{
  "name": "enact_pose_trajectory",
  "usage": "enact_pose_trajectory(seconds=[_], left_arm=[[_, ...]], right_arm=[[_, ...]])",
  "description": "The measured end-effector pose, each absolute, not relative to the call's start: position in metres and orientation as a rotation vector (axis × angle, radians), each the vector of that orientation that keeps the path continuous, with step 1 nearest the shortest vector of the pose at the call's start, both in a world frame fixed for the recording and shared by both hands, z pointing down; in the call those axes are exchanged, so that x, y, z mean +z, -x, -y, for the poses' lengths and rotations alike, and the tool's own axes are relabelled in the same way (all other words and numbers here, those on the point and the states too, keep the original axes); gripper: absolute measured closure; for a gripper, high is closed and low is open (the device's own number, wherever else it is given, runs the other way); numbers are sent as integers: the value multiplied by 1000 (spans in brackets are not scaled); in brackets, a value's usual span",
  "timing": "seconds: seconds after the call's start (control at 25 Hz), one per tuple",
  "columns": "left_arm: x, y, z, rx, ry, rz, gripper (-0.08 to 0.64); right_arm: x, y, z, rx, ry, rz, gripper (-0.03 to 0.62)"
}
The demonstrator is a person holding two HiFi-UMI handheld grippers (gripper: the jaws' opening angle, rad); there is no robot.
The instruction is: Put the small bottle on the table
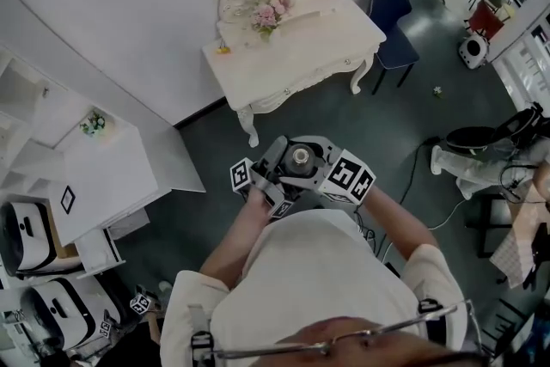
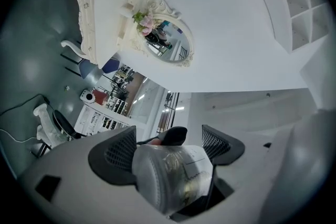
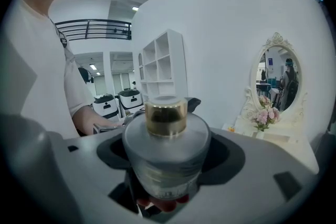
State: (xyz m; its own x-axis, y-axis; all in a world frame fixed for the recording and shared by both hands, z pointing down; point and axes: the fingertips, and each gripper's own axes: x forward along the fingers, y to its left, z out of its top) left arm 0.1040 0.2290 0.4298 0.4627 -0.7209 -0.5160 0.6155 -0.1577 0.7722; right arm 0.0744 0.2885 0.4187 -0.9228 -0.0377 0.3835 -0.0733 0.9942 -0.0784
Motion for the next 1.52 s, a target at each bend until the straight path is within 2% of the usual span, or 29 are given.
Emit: enact_pose_trajectory(seconds=[0.8, 1.52], left_arm=[[450, -53, -246, -1076, -1262, 92, 175], [455, -60, -139, -1132, -1266, 174, 175]], right_arm=[[438, -19, -303, 181, -182, 2750, 245], [442, -31, -200, 184, -19, 2760, 245]])
